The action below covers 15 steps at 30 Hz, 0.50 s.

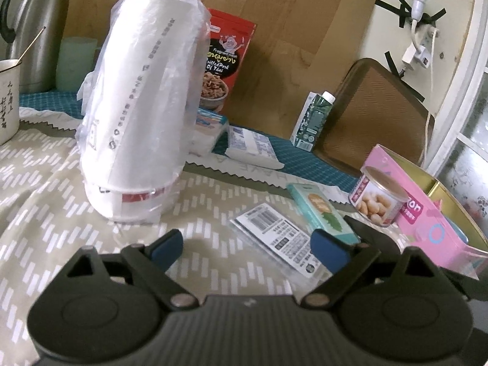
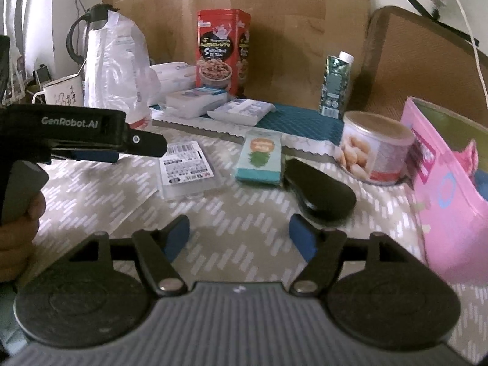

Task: Organize soft objects
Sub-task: 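Move the right tool toward the barcode-labelled clear pack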

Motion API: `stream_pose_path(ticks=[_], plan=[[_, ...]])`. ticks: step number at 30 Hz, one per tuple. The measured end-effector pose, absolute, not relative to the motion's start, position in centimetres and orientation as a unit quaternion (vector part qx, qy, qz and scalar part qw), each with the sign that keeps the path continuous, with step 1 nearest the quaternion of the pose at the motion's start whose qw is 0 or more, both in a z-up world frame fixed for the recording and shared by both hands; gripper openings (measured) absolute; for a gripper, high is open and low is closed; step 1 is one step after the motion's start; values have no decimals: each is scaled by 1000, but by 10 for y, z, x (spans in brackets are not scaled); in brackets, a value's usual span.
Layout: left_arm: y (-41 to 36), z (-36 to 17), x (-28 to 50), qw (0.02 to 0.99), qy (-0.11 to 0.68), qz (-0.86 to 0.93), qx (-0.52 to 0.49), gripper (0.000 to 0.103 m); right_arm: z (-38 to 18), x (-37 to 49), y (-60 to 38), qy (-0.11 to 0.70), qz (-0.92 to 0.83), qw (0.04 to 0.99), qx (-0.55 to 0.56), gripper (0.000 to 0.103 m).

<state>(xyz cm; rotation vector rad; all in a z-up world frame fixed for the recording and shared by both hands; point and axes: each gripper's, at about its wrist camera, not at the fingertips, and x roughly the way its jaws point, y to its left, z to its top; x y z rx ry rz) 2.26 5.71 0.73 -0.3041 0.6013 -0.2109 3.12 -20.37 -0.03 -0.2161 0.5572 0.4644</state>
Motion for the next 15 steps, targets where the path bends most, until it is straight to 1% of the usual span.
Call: stream_pose_path(ticks=[15], plan=[[62,7,23,938,292,-91,-165,96,-2,41,-182,267,276,915,-123,74]])
